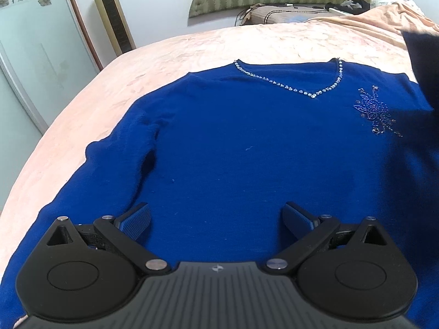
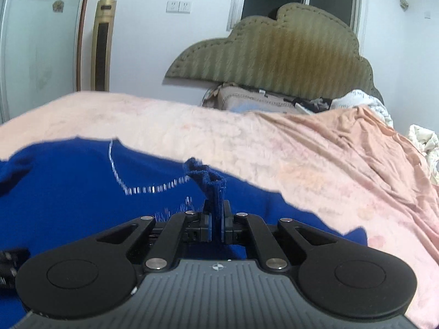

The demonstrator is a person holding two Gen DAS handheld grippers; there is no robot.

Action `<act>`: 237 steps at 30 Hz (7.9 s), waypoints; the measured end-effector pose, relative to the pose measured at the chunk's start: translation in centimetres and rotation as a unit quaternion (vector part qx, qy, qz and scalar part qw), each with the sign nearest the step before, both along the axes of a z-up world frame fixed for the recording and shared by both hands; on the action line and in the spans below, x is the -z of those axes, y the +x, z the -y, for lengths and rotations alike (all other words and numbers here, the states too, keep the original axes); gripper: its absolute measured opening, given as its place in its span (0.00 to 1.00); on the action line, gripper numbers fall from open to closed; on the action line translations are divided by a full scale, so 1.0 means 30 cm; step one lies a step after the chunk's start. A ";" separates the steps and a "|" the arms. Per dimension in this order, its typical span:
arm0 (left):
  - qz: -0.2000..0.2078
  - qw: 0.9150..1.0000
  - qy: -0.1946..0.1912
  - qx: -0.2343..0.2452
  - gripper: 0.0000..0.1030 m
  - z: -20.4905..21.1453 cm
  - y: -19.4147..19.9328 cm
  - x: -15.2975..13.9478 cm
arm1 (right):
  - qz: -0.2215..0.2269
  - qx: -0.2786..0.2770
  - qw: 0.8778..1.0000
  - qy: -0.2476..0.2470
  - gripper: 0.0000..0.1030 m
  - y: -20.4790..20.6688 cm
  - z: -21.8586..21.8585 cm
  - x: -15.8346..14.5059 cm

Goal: Fold small clothes

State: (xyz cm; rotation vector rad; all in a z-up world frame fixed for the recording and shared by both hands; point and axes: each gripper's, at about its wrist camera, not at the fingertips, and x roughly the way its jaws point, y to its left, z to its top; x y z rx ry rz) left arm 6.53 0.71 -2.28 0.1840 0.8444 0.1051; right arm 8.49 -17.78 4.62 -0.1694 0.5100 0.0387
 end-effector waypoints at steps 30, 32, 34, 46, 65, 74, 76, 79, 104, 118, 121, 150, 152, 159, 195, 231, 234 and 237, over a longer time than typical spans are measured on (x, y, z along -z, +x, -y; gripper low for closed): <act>0.009 1.000 0.001 -0.024 1.00 -0.108 -0.017 -0.006 | -0.056 -0.101 0.991 0.067 0.07 0.245 -0.429 0.056; 0.008 1.000 -0.001 -0.028 1.00 -0.118 -0.020 -0.003 | -0.061 -0.109 0.990 0.072 0.08 0.261 -0.458 0.060; 0.007 0.999 0.000 -0.034 1.00 -0.129 -0.021 0.000 | -0.064 -0.115 0.988 0.074 0.08 0.272 -0.491 0.066; 0.001 0.999 -0.005 -0.048 1.00 -0.159 -0.037 0.009 | -0.067 -0.129 0.986 0.080 0.08 0.318 -0.607 0.086; -0.004 0.998 0.002 -0.055 1.00 -0.151 -0.021 0.013 | -0.140 -0.147 0.968 0.148 0.29 0.399 -0.631 0.164; -0.005 0.998 -0.004 -0.065 1.00 -0.145 -0.012 0.010 | -0.157 -0.154 0.941 0.258 0.42 0.366 -0.469 0.114; -0.003 0.998 -0.001 -0.063 1.00 -0.144 -0.017 0.005 | -0.191 -0.142 0.943 0.232 0.42 0.380 -0.489 0.152; 0.002 0.998 0.004 -0.066 1.00 -0.152 -0.031 0.002 | -0.209 -0.143 0.945 0.205 0.42 0.374 -0.525 0.191; 0.153 0.795 -0.405 -0.425 1.00 -0.708 -0.480 0.030 | -0.154 -0.283 0.933 0.159 0.68 0.101 -0.557 0.050; 0.263 0.689 -0.469 -0.486 0.97 -0.912 -0.509 0.104 | -0.159 -0.256 0.941 0.158 0.72 0.077 -0.515 0.081; 0.234 0.721 -0.441 -0.481 0.37 -0.915 -0.482 0.067 | -0.157 -0.259 0.940 0.154 0.74 0.070 -0.514 0.082; 0.276 0.939 -0.134 -0.156 0.08 -0.526 0.146 -0.384 | -0.145 -0.107 0.958 0.222 0.76 0.113 -0.140 0.146; 0.241 0.955 -0.153 -0.077 0.08 -0.398 0.183 -0.334 | -0.141 -0.087 0.960 0.227 0.76 0.118 -0.104 0.149; 0.100 0.982 -0.113 0.114 0.08 -0.037 0.194 -0.109 | -0.133 -0.042 0.958 0.249 0.77 0.133 0.006 0.158; 0.119 0.992 -0.047 -0.005 1.00 -0.394 -0.121 -0.028 | -0.057 -0.269 0.961 -0.017 0.71 0.003 -0.468 0.123; 0.120 0.980 0.098 0.127 1.00 -0.124 -0.073 0.040 | -0.170 -0.018 0.915 0.366 0.31 0.176 -0.038 0.276; 0.123 0.981 0.088 0.120 1.00 -0.146 -0.065 0.029 | -0.169 -0.017 0.909 0.382 0.30 0.188 -0.028 0.276; 0.116 0.986 0.062 0.098 1.00 -0.181 -0.045 0.013 | -0.180 -0.016 0.895 0.409 0.19 0.198 -0.006 0.284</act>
